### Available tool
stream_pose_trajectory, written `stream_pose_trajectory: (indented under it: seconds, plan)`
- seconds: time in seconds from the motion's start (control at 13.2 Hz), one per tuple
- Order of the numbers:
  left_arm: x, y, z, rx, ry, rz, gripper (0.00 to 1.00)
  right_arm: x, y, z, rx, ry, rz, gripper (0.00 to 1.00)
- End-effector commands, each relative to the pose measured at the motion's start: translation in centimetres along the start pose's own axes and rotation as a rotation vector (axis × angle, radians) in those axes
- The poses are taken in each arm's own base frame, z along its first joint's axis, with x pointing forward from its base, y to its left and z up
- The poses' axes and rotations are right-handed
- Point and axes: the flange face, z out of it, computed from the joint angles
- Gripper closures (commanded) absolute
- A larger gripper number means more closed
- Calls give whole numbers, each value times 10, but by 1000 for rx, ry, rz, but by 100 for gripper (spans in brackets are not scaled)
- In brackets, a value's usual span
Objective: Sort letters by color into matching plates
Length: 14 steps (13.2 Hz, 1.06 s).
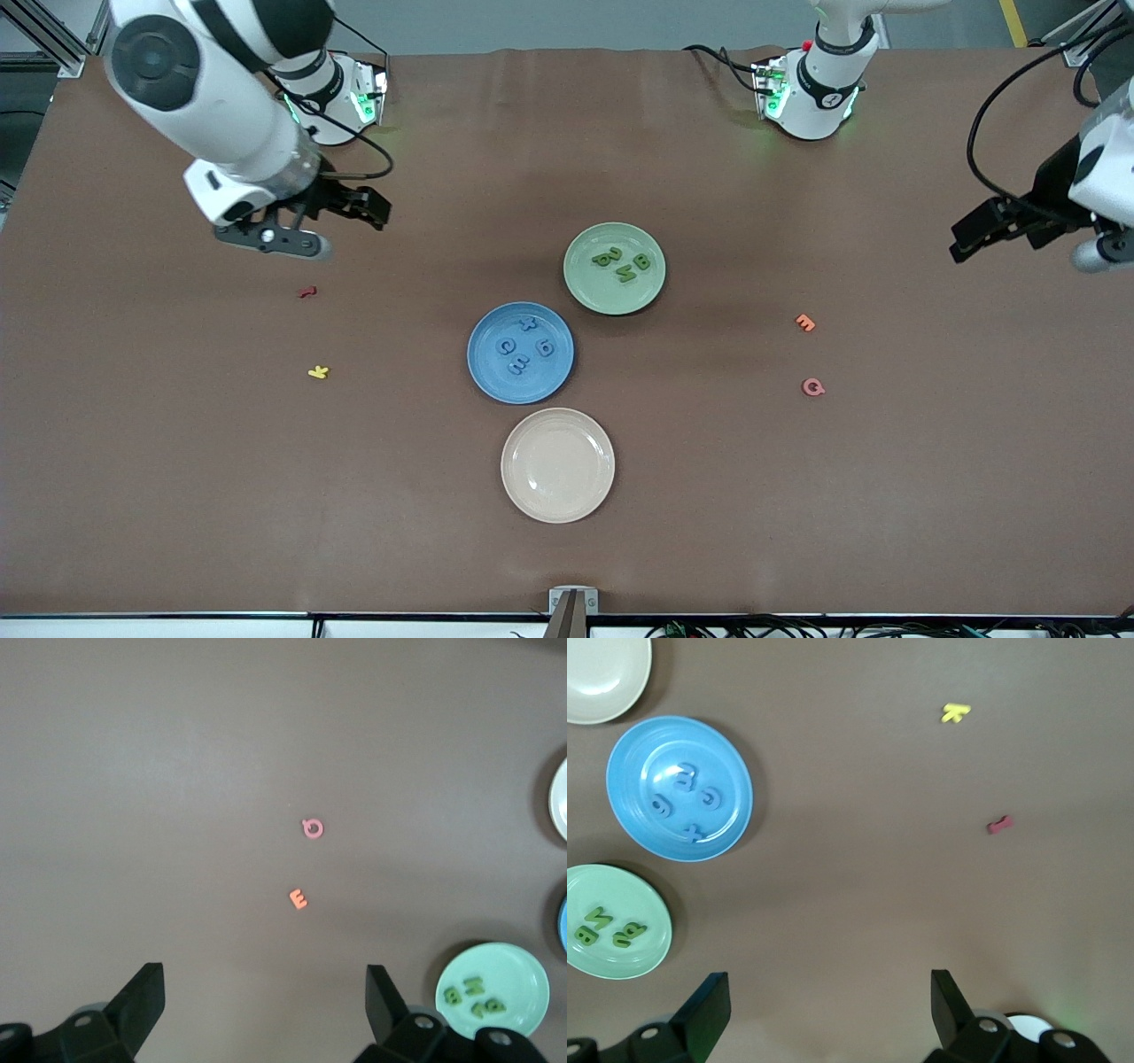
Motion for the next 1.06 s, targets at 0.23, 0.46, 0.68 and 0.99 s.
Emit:
stream_pose_trajectory:
  seconds: [0.23,0.46,0.68,0.99]
  plan:
    - [-23,2,-9,-41,-50,30,0,25,95,-23,28,23,-83,0]
    - [-24,1,-8,-44,-62,31,0,40,140,-35,43,46,-115,0]
    - [-20,1,-9,-34,-50,69,0,49,173,-51,44,81,-138,0]
    - [-19,1,-8,-31,-49,49,0,53,184,-74,48,132,-118,0]
